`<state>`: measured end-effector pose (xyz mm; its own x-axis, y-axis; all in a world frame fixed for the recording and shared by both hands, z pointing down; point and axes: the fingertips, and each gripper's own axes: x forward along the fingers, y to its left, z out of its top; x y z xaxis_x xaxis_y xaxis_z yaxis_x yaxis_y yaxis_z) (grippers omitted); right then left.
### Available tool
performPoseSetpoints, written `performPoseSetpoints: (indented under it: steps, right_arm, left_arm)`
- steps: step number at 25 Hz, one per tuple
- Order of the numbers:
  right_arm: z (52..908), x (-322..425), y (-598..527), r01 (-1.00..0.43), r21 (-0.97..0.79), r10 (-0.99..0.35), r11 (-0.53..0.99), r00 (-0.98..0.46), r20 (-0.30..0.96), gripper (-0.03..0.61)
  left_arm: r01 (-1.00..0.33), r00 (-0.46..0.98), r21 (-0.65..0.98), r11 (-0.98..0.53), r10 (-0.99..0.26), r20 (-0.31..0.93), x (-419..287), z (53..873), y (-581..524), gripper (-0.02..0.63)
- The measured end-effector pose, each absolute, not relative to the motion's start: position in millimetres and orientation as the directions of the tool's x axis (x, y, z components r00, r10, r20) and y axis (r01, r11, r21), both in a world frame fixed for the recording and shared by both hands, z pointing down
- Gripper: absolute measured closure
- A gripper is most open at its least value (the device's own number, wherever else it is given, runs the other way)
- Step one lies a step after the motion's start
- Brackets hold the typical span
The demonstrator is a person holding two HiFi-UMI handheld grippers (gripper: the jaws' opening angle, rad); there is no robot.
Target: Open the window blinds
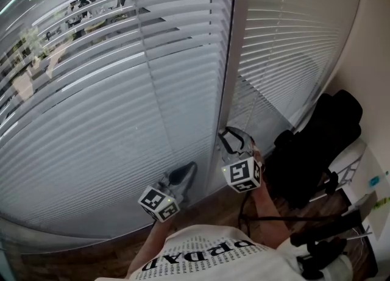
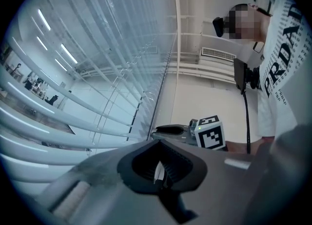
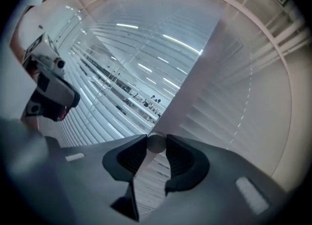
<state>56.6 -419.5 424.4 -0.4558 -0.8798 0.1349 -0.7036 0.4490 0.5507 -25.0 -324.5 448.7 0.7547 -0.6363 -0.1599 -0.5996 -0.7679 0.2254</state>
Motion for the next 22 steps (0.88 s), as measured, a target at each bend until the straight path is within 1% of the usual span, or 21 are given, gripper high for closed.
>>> performPoseSetpoints:
  steps: [6,11,18,22]
  right_arm:
    - [422.8,58.8,-420.1,-0.769,0.42,-0.87,0.481,-0.478,0.121,0.446]
    - [424.2,63.5,-422.7,-0.824,0.219,-0.851,0.523,-0.516,0.094,0.446]
    - [424.7,62.9,-421.9,-0.826,0.216,-0.853,0.52,-0.517,0.075,0.445]
    - [420.8,61.3,-420.6,-0.822,0.249,-0.856,0.512,-0.514,0.06,0.443]
  left_arm:
    - [-0.597,0.757,0.227,-0.769,-0.634,-0.157,-25.0,448.3,-324.1,0.621]
    - [-0.595,0.758,0.23,-0.77,-0.633,-0.155,-22.7,449.9,-323.5,0.621]
    - [-0.581,0.771,0.222,-0.783,-0.617,-0.156,-19.5,451.7,-321.9,0.621]
    - [-0.577,0.772,0.227,-0.784,-0.615,-0.161,-19.2,450.5,-322.1,0.621]
